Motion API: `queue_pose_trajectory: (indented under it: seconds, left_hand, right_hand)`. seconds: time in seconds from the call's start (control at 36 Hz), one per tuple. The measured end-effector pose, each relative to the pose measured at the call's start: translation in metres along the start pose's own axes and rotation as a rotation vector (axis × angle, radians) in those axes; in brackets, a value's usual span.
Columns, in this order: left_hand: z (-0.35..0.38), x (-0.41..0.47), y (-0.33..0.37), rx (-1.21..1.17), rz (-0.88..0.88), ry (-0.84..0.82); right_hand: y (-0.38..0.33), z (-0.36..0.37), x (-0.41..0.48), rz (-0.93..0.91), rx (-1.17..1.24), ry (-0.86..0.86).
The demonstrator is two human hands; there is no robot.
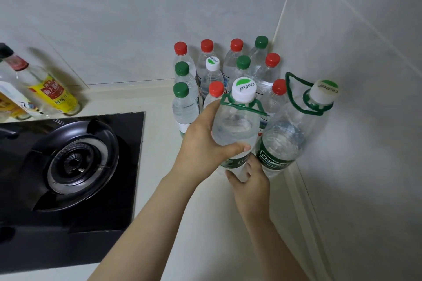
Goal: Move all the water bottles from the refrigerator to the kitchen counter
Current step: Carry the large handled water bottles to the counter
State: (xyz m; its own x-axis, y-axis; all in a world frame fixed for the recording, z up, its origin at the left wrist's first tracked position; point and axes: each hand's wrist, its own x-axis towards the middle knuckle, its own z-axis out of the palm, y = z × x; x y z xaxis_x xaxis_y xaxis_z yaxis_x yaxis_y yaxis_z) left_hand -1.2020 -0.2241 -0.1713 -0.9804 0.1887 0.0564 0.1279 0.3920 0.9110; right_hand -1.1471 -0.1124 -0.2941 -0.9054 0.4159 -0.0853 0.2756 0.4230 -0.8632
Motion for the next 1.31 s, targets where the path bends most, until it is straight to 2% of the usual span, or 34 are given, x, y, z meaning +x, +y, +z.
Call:
queue_pose_trajectory:
  seconds: [0.11, 0.28, 0.5, 0.64, 0.75, 0.86, 1.08, 1.31]
  left_hand:
    - [-0.008, -0.013, -0.007, 0.100, -0.069, 0.035]
    - [-0.028, -0.050, -0.018, 0.166, -0.120, 0.057]
    - [-0.050, -0.102, -0.023, 0.289, -0.127, 0.024]
    - [-0.069, -0.133, -0.023, 0.318, -0.123, 0.047]
    - [-0.089, -0.157, -0.022, 0.306, -0.127, 0.114]
    - [-0.113, -0.184, -0.021, 0.281, -0.143, 0.182]
    - [-0.162, -0.235, -0.025, 0.225, -0.186, 0.357]
    - [-0.198, -0.272, -0.029, 0.230, -0.286, 0.598]
  right_hand:
    - [-0.002, -0.014, -0.009, 0.092, -0.004, -0.065]
    - [-0.013, -0.036, -0.021, 0.050, -0.062, -0.134]
    - [-0.047, -0.058, -0.037, -0.088, -0.087, -0.204]
    - [-0.080, -0.068, -0.050, -0.254, -0.103, -0.290]
    - [-0.113, -0.066, -0.063, -0.360, -0.068, -0.345]
    - [-0.143, -0.053, -0.082, -0.466, -0.064, -0.326]
    - [-0.185, -0.017, -0.121, -0.600, -0.089, -0.426]
    - [-0.230, 0.035, -0.142, -0.739, -0.058, -0.663]
